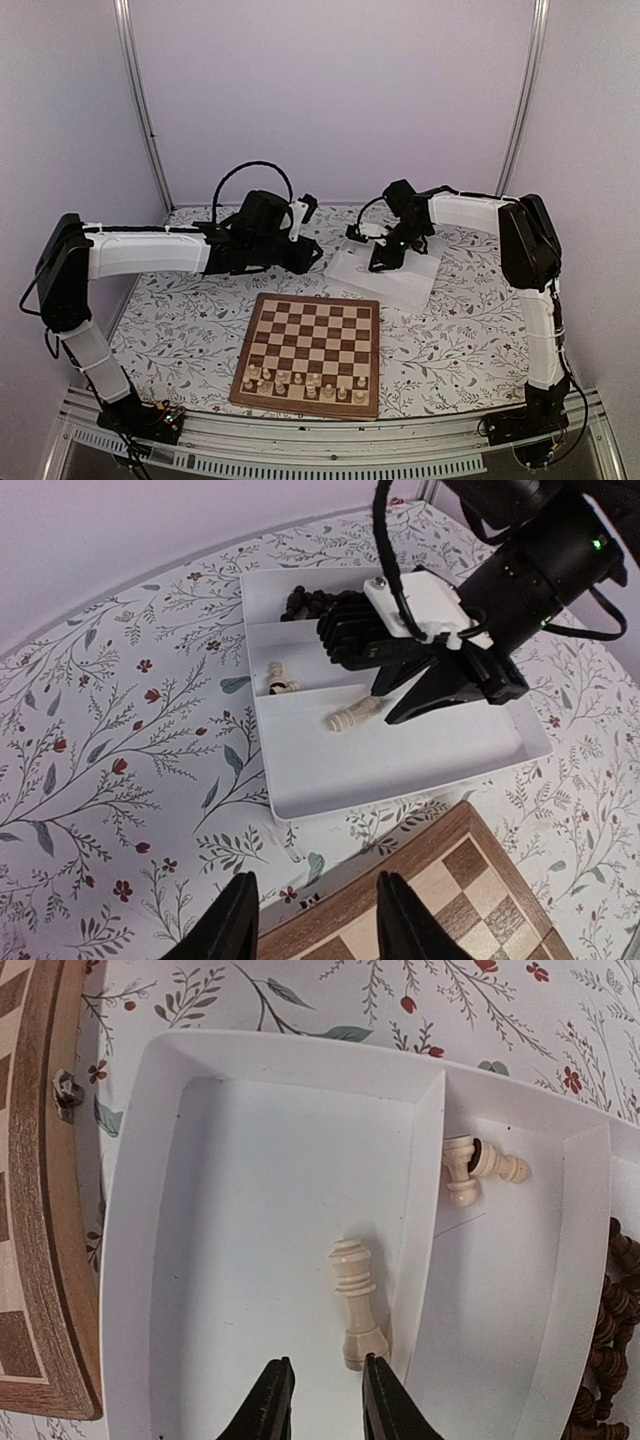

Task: Set up the chess pieces on the board
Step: Pick up the chess piece from the storage box.

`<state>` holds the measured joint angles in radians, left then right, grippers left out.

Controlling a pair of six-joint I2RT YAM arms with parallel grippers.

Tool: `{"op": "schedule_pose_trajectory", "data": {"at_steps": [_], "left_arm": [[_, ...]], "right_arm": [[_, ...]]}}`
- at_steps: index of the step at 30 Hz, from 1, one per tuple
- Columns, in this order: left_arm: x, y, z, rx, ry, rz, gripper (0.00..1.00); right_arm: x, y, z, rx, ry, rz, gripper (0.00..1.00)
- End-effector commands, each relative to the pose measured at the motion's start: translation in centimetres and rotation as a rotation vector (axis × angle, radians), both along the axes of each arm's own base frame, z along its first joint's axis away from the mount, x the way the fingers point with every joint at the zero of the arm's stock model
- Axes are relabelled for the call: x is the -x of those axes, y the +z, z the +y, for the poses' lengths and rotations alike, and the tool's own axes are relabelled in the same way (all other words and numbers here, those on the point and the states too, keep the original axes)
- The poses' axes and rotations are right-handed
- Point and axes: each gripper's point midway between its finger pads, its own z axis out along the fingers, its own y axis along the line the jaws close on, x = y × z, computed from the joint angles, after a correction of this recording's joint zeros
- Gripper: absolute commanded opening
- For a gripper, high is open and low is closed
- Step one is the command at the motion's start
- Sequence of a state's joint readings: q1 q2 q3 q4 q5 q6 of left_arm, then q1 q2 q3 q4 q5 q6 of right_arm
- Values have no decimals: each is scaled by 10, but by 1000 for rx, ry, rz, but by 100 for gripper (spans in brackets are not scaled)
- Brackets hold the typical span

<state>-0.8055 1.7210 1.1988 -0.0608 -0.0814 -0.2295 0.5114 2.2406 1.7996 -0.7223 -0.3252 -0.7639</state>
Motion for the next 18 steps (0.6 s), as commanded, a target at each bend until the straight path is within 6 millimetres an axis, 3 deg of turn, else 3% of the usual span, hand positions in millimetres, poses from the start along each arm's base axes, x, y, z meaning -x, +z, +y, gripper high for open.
{"op": "schedule_pose_trajectory", "data": {"at_steps": [1, 12, 18], "left_arm": [[-3, 11, 7, 36, 4, -24, 43], [-5, 5, 14, 63, 4, -20, 44], [-4, 1, 15, 66, 3, -8, 45]], "right_arm": [[-12, -4, 3, 22, -7, -26, 27], [-5, -30, 14, 68, 15, 10, 27], [-2, -38, 8, 104, 2, 16, 30]]}}
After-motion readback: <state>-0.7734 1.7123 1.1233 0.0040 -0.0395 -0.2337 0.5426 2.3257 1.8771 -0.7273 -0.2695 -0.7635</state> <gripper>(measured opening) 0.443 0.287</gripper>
